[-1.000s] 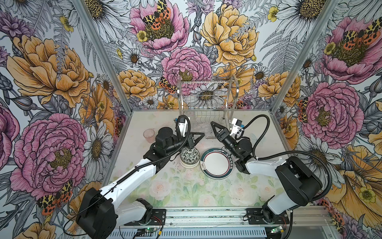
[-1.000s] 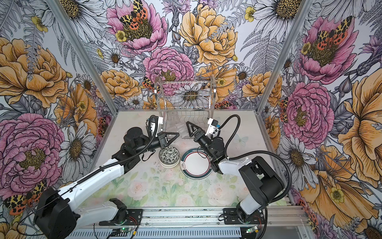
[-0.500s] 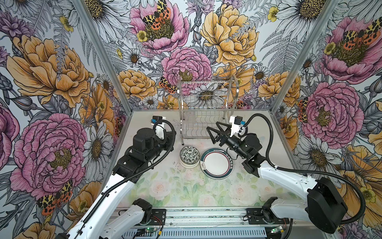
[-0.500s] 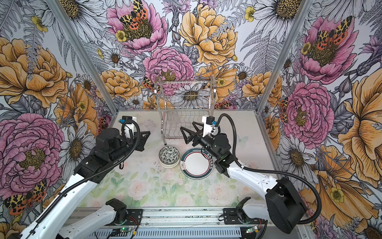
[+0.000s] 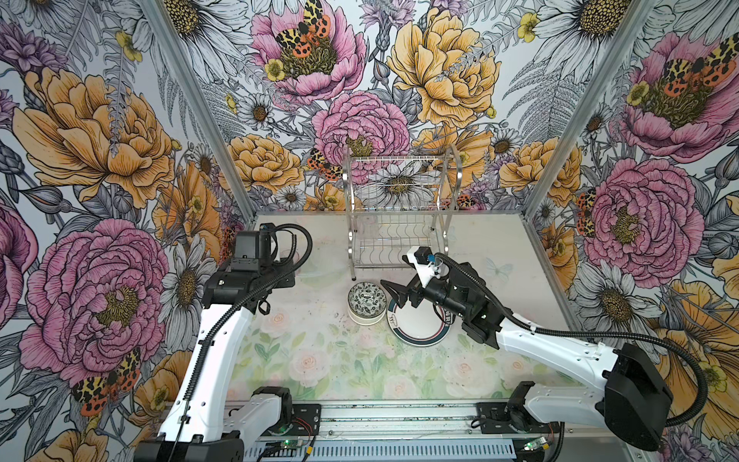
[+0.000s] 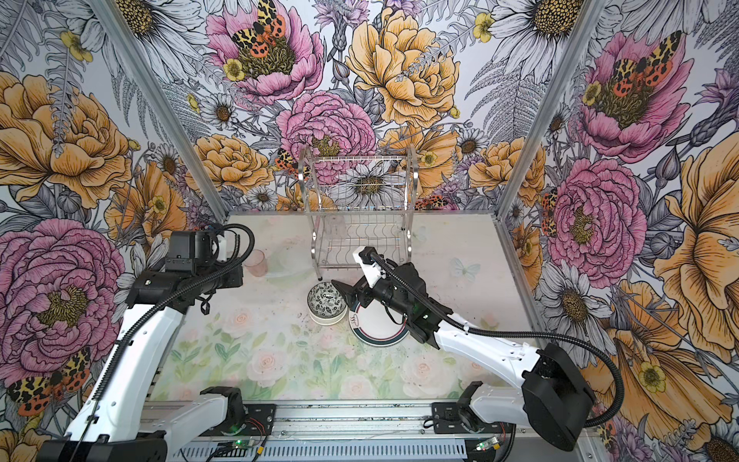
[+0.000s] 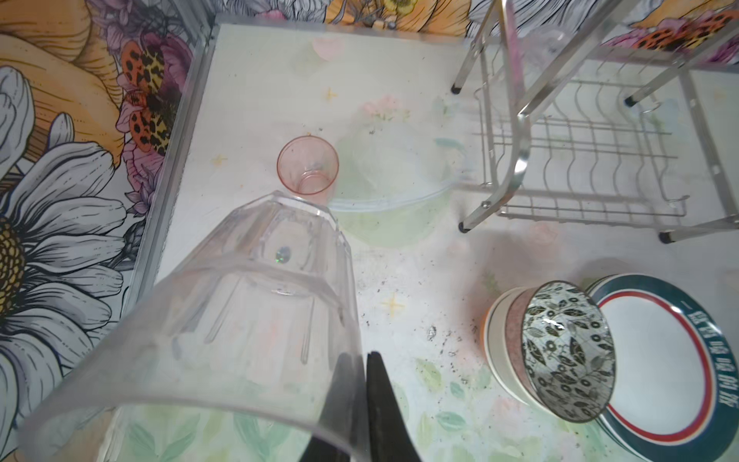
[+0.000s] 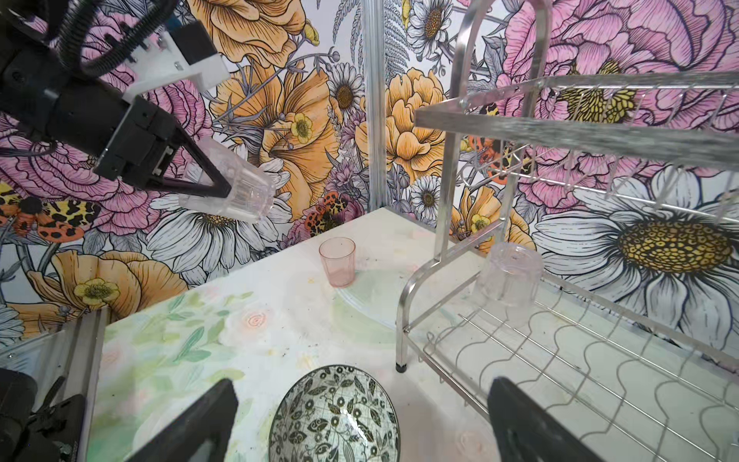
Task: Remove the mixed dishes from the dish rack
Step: 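Lower the clear cup upside down beside the pink cup and open the left gripper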
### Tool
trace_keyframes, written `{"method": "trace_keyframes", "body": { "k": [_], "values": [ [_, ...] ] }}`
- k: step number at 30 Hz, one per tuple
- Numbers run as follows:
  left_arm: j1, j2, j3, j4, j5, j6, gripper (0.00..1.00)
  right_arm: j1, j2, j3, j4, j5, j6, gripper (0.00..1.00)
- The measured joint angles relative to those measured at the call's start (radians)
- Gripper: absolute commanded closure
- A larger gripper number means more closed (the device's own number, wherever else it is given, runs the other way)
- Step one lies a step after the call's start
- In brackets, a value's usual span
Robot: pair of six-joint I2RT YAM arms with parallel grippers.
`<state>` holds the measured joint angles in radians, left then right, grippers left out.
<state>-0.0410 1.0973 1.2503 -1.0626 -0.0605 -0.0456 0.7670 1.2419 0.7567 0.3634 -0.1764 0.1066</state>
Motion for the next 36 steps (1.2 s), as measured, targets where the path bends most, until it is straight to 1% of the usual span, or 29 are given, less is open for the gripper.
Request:
{"method": "trace_keyframes", "body": {
  "k": [5, 9, 13, 16, 19, 26, 36],
  "values": [
    [0.075, 0.099, 0.000, -0.033, -0.008, 0.019, 1.00, 0.002, 0.000, 0.000, -0.014, 0.014, -0.023, 0.00],
    [0.129, 0.181, 0.002, -0.035, -0.037, 0.032, 1.00, 0.002, 0.000, 0.000, -0.015, 0.027, -0.031, 0.00],
    [0.177, 0.284, 0.007, -0.021, -0.042, 0.056, 1.00, 0.002, 0.000, 0.000, -0.014, 0.035, -0.038, 0.00],
    [0.209, 0.375, 0.026, 0.005, -0.039, 0.061, 1.00, 0.002, 0.000, 0.000, -0.008, 0.042, -0.038, 0.00],
    [0.232, 0.468, 0.079, 0.017, -0.037, 0.061, 1.00, 0.002, 0.000, 0.000, 0.006, 0.047, -0.040, 0.00],
    [0.227, 0.597, 0.163, 0.077, -0.079, 0.064, 1.00, 0.002, 0.002, 0.000, 0.015, 0.070, -0.048, 0.00],
    [0.227, 0.726, 0.194, 0.087, -0.085, 0.069, 1.00, 0.002, 0.002, 0.000, 0.015, 0.097, -0.058, 0.00]
  ]
}}
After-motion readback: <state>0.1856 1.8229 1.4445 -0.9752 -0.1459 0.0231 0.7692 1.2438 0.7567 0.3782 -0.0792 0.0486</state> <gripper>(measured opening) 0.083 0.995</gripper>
